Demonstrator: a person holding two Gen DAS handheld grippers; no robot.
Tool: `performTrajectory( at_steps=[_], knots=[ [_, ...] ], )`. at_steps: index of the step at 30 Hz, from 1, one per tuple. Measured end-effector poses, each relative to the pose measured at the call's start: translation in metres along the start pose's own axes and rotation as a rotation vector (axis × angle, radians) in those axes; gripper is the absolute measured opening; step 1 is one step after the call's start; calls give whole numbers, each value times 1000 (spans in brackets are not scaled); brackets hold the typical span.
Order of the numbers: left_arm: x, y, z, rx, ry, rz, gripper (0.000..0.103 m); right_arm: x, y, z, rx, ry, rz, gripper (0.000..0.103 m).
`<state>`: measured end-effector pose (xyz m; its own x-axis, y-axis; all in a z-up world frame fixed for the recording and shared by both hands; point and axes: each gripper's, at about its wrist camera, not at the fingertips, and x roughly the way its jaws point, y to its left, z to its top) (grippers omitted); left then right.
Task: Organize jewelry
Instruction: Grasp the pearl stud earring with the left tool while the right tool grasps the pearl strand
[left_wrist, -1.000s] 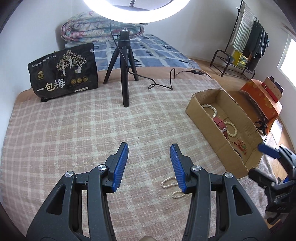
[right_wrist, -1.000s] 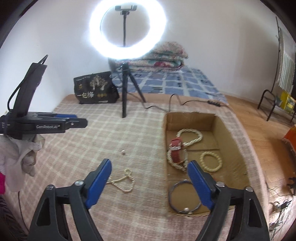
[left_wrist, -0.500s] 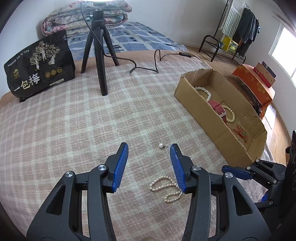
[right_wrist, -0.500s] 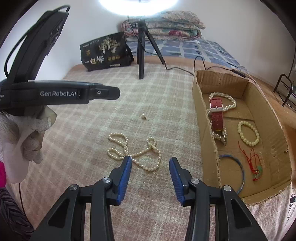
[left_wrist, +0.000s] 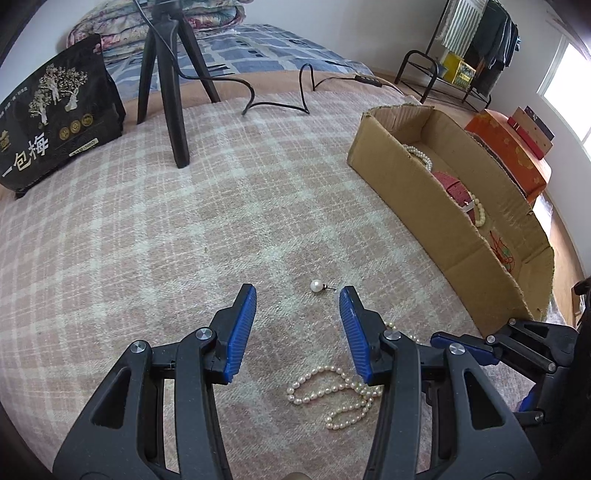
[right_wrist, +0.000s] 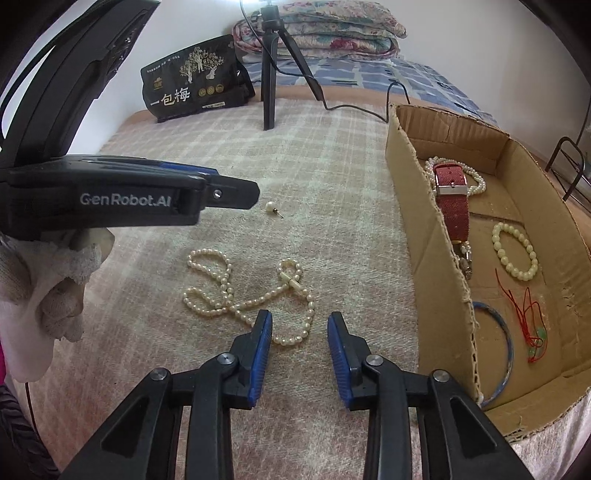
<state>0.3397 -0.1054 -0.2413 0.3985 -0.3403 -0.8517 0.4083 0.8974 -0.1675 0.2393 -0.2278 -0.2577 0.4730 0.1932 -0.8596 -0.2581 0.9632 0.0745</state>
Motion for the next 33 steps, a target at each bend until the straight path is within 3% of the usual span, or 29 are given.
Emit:
performTrajectory(
  at_steps=[19,22,24,27,29,33],
  knots=[
    [32,-16,2,82,11,23,48,11,3,5,-14,-3,-27,30],
    [34,-17,0,100,4,42,38,12,3,4,-18,-3,-30,30],
    [35,-18,0,109,-1,46,36,12,4,5,-22,-1,-38,28],
    [35,-17,0,119,-5,55,17,13,3,5,-21,-1,-41,22],
    [34,-14,1,112,-4,49,16,12,3,6,-22,-2,-48,11],
    [29,-8,2,93,-2,43,16,10,4,7,-36,-4,-44,1]
  ],
)
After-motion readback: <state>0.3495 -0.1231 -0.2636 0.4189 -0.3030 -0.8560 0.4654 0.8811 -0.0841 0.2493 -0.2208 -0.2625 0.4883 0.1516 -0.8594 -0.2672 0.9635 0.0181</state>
